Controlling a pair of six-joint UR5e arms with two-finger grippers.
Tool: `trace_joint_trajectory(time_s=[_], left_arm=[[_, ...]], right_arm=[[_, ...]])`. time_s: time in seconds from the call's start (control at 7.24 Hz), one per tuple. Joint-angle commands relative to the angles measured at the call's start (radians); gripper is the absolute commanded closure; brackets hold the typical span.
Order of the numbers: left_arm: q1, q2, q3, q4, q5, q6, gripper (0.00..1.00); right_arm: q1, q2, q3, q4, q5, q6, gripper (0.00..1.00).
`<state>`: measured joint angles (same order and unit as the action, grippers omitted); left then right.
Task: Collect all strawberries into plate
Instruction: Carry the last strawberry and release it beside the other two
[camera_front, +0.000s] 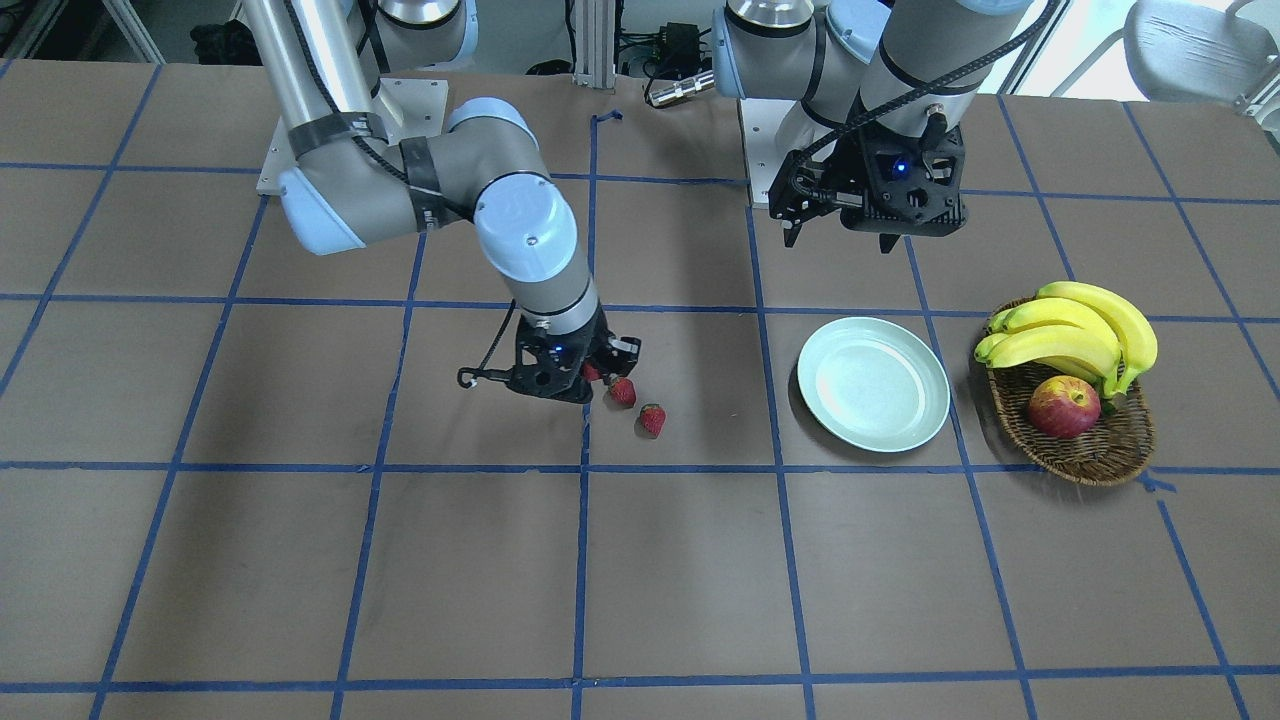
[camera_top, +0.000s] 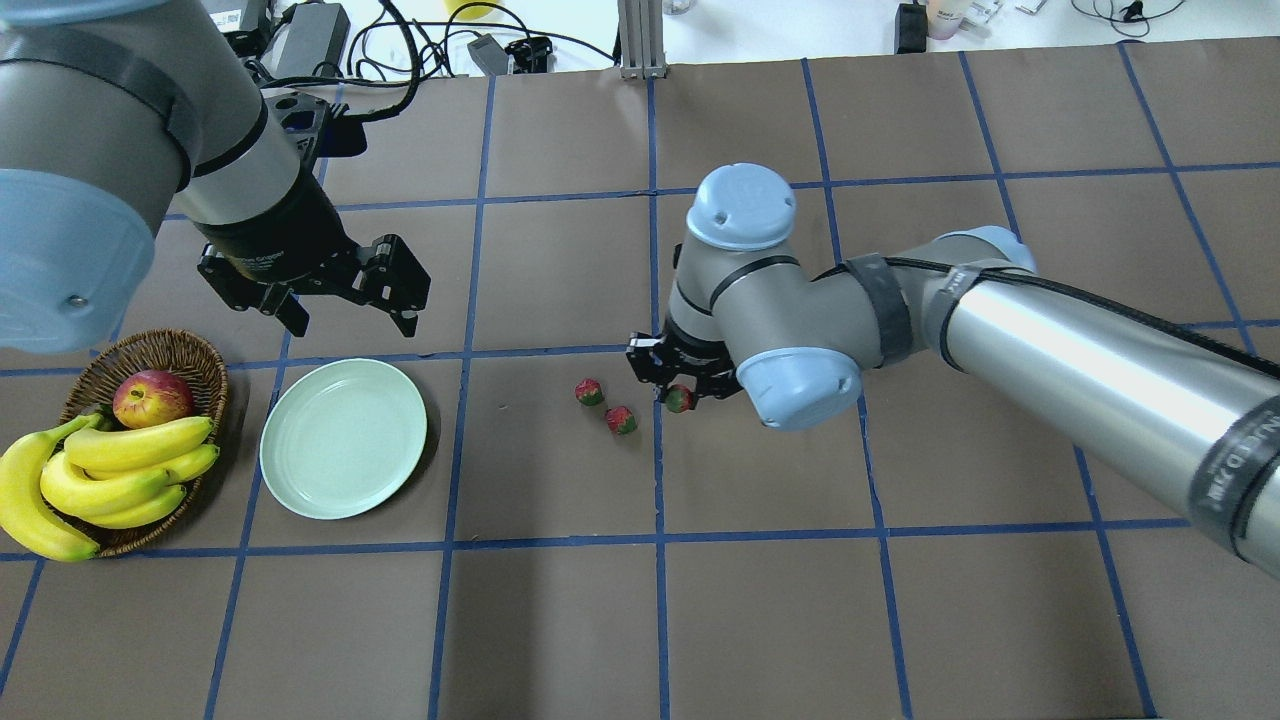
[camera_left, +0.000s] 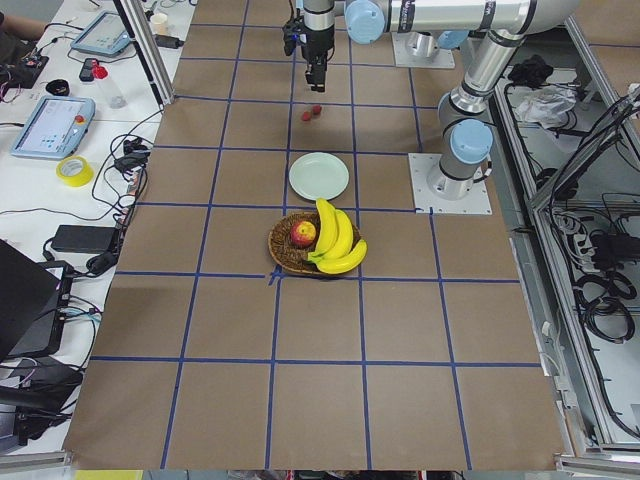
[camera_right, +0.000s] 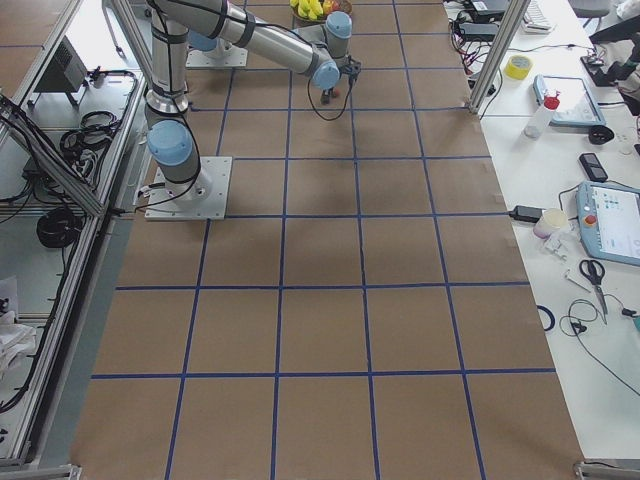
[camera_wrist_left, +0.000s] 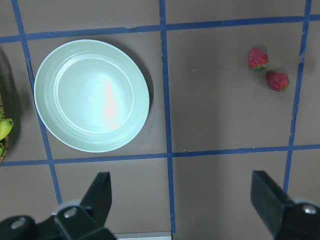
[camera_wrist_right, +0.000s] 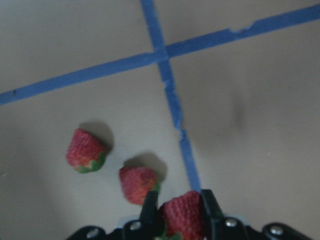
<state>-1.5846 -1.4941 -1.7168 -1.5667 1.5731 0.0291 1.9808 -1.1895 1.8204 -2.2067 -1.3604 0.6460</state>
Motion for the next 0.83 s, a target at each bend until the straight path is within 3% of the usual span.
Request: trace_joint_trajectory(time_s=[0.0, 0.41, 0.55, 0.69], left_arm=[[0.0, 0.0, 0.0, -0.001, -0.001, 0.0, 0.0], [0.0, -0.002, 0.0, 0.0, -0.002, 0.002, 0.0], [0.0, -0.002, 0.0, 0.001, -0.002, 0.002, 0.0], [0.0, 0.0, 0.0, 0.001, -0.004, 0.002, 0.0]], right_arm=[[0.16, 0.089, -0.116, -0.013, 0.021, 0.107, 0.85], [0.184, 0.159, -0.131, -0.021, -0.023, 0.113, 0.83], [0.184, 0.163, -0.125, -0.021, -0.023, 0.113, 0.63], [0.184, 0.159, -0.13, -0.021, -0.034, 0.112, 0.01]])
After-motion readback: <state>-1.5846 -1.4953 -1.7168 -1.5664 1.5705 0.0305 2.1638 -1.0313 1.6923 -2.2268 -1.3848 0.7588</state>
